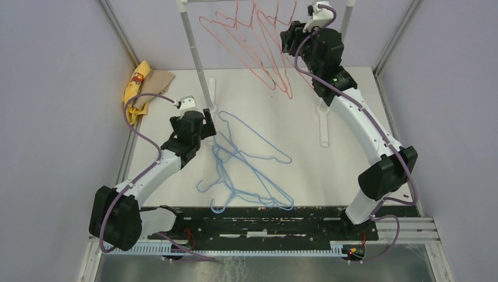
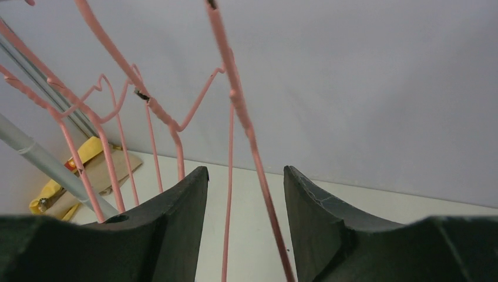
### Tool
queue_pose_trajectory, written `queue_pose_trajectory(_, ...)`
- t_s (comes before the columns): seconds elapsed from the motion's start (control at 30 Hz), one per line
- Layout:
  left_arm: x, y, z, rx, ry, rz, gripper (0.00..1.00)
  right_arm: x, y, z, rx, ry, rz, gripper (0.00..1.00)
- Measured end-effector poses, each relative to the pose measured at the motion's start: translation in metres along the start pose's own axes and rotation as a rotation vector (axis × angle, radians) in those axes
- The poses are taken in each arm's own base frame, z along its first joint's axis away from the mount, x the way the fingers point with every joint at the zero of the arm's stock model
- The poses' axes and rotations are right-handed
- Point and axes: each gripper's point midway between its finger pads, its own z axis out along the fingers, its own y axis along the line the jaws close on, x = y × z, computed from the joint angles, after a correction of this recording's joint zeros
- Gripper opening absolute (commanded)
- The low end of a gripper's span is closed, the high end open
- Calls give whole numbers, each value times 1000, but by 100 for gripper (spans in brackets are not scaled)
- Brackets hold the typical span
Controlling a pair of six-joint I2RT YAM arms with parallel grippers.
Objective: Organize the hangers
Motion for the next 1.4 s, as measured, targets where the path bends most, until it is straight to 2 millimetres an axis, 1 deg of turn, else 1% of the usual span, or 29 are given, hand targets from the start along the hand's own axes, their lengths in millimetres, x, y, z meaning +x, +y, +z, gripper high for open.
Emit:
queue_pose_trajectory(0.13, 7, 3, 1, -6, 10, 6, 99, 7, 13, 4, 2, -5, -31, 58)
queue_pose_trajectory(0.23, 10, 4, 1, -9, 16, 10, 99, 5, 19, 3, -1, -18, -42, 60)
queue_pose_trajectory(0.43, 13, 4, 3, -10, 20, 12, 99, 1, 14, -2, 24, -32, -66, 63)
queue_pose_trajectory(0.53, 14, 3, 6, -10, 21, 13, 99, -4, 11, -5, 36, -41, -81, 64)
queue_pose_trajectory(0.63, 15, 3, 7, -12, 23, 14, 99, -9, 9, -13, 42, -49, -88, 64)
queue_pose_trajectory(0.77, 18, 3, 8, -14, 28, 17, 99, -11, 6, -30, 40, -54, -84, 63)
queue_pose_trajectory(0.87, 20, 4, 9, -17, 33, 20, 99, -19, 6, -42, 36, -67, -78, 63)
queue_pose_trajectory(1.0, 22, 4, 10, -20, 40, 24, 99, -33, 5, -57, 32, -99, -66, 57)
queue_pose_trajectory(1.03, 23, 4, 11, -20, 43, 26, 99, -35, 4, -60, 37, -107, -64, 54)
queue_pose_trajectory(1.1, 24, 4, 11, -21, 45, 27, 99, -41, 2, -61, 47, -127, -61, 39)
queue_pose_trajectory(1.17, 24, 4, 11, -21, 45, 27, 99, -42, -1, -59, 67, -133, -66, 36)
queue_pose_trajectory(1.23, 24, 4, 11, -21, 45, 27, 99, -42, -2, -49, 86, -135, -67, 30)
queue_pose_trajectory(1.3, 24, 4, 11, -21, 45, 27, 99, -39, -2, -33, 97, -136, -75, 28)
queue_pose_trajectory(1.4, 28, 5, 12, -23, 50, 30, 99, -28, -4, -8, 126, -121, -97, 28)
